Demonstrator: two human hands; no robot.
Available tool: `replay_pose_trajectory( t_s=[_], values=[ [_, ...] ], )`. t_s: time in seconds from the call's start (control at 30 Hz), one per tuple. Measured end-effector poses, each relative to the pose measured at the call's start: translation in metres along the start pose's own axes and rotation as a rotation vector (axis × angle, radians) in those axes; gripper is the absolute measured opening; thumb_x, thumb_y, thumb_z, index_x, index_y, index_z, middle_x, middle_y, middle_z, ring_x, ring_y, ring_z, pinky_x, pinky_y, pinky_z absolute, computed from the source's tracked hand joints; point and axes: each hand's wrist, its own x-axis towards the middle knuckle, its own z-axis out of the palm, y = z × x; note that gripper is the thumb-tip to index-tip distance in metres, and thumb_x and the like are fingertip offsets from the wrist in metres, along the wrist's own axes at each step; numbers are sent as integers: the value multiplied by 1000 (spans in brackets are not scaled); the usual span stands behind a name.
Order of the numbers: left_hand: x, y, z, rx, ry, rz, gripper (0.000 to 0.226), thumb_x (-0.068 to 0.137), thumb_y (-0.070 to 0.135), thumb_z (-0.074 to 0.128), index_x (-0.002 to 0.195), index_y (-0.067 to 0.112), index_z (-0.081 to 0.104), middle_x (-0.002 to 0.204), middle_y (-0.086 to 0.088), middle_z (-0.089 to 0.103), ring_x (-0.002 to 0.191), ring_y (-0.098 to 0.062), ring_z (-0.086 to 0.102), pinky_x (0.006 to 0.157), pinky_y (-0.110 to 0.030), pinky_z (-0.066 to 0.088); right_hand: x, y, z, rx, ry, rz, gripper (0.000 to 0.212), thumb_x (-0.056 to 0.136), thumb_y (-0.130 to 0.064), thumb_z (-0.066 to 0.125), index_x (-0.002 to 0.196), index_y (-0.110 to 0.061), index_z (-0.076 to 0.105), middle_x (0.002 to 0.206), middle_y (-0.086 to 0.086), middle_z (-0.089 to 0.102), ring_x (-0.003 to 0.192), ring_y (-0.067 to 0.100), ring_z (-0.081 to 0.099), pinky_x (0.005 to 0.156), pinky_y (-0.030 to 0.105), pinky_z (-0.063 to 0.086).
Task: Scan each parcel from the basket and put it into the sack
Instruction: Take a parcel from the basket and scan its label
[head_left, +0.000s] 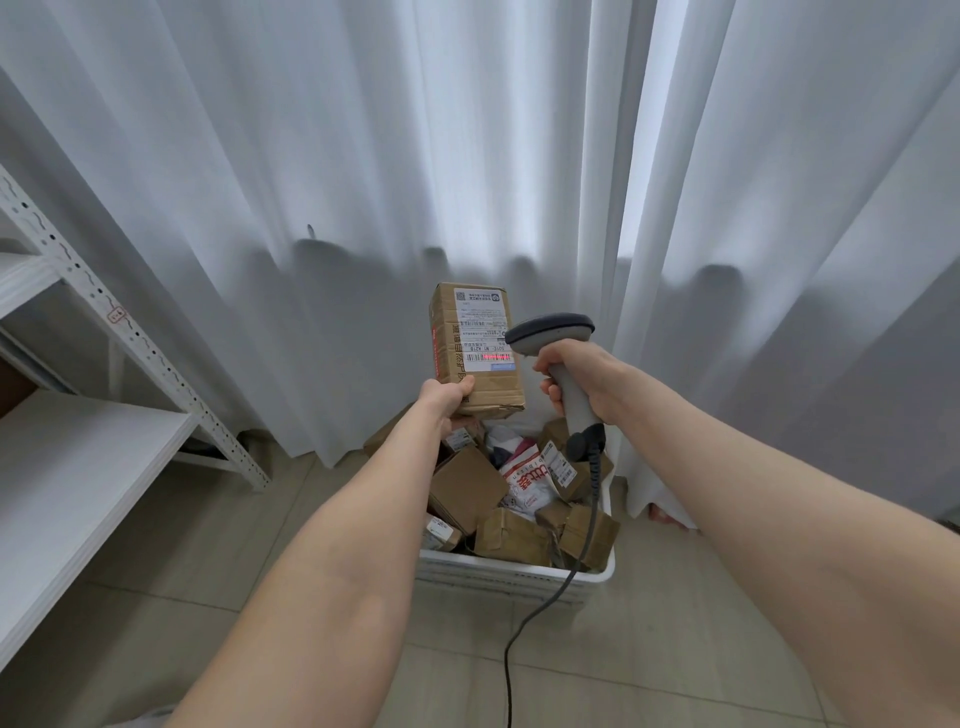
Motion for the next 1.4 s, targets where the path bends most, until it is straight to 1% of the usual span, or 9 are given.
replay_pose_trajectory(
  t_s=[0.23, 0.37, 0.57, 0.73, 0.87, 0.97, 1.13, 1.27, 1.4],
  values=[
    [-17, -9, -10, 0, 49, 7, 44, 92, 15, 63, 127, 1, 40, 123, -16, 54, 100, -26, 56, 88, -47, 54, -5, 11, 5, -16, -62, -4, 11, 89, -6, 52, 100, -7, 54, 63, 4, 48, 48, 10, 44, 43, 17, 42],
    [-40, -17, -13, -33, 74, 13, 42, 92, 15, 63, 126, 1, 41, 119, -15, 56, 98, -26, 58, 77, -42, 55, -14, 17, 4, -2, -125, 15, 10, 91, -6, 51, 101, -6, 52, 64, 5, 46, 49, 10, 41, 42, 15, 40],
    [-88, -40, -24, -55, 127, 20, 46, 90, 18, 66, 127, 1, 44, 123, -15, 56, 101, -26, 60, 62, -37, 57, -27, 37, 2, -10, -177, 3, 14, 90, -11, 58, 103, -5, 57, 68, 8, 58, 52, 11, 49, 47, 21, 46],
    [-129, -71, -60, -117, 190, 11, 50, 86, 19, 71, 126, -1, 47, 122, -16, 58, 104, -28, 60, 71, -43, 59, -35, 61, 27, 26, -212, 45, 23, 87, -10, 63, 108, 0, 59, 74, 12, 65, 52, 13, 53, 50, 25, 48],
    [-171, -96, -108, -168, 247, -23, 51, 83, 17, 74, 124, -2, 50, 104, -13, 62, 88, -22, 63, 73, -42, 59, -47, 85, 73, 11, -254, 60, 17, 89, -9, 63, 104, -2, 60, 74, 11, 64, 51, 15, 55, 47, 25, 48],
    [-205, -114, -150, -197, 309, -30, 45, 82, 15, 75, 118, -2, 55, 91, -11, 64, 81, -20, 64, 73, -42, 60, -57, 103, 119, -29, -310, 84, 26, 87, -12, 68, 110, -1, 62, 73, 9, 65, 50, 15, 57, 44, 25, 47],
    [-251, -153, -229, -262, 429, -40, 43, 80, 15, 77, 114, 1, 55, 92, -11, 66, 82, -18, 66, 73, -40, 59, -82, 136, 207, -122, -386, 56, 30, 85, -11, 71, 111, 0, 63, 73, 11, 66, 51, 16, 56, 48, 26, 48],
    [-281, -191, -304, -333, 497, -69, 19, 84, 13, 73, 94, 6, 59, 88, -9, 65, 82, -18, 64, 87, -42, 56, -107, 165, 288, -179, -455, 76, 11, 88, -9, 67, 89, -2, 58, 71, 12, 62, 52, 16, 52, 50, 26, 46],
    [-296, -239, -400, -396, 612, -81, 40, 80, 12, 76, 114, 3, 58, 101, -13, 68, 97, -24, 67, 82, -42, 58, -125, 207, 379, -213, -463, 122, 12, 87, -10, 68, 85, -5, 57, 70, 12, 62, 52, 16, 51, 52, 26, 45]
  ],
)
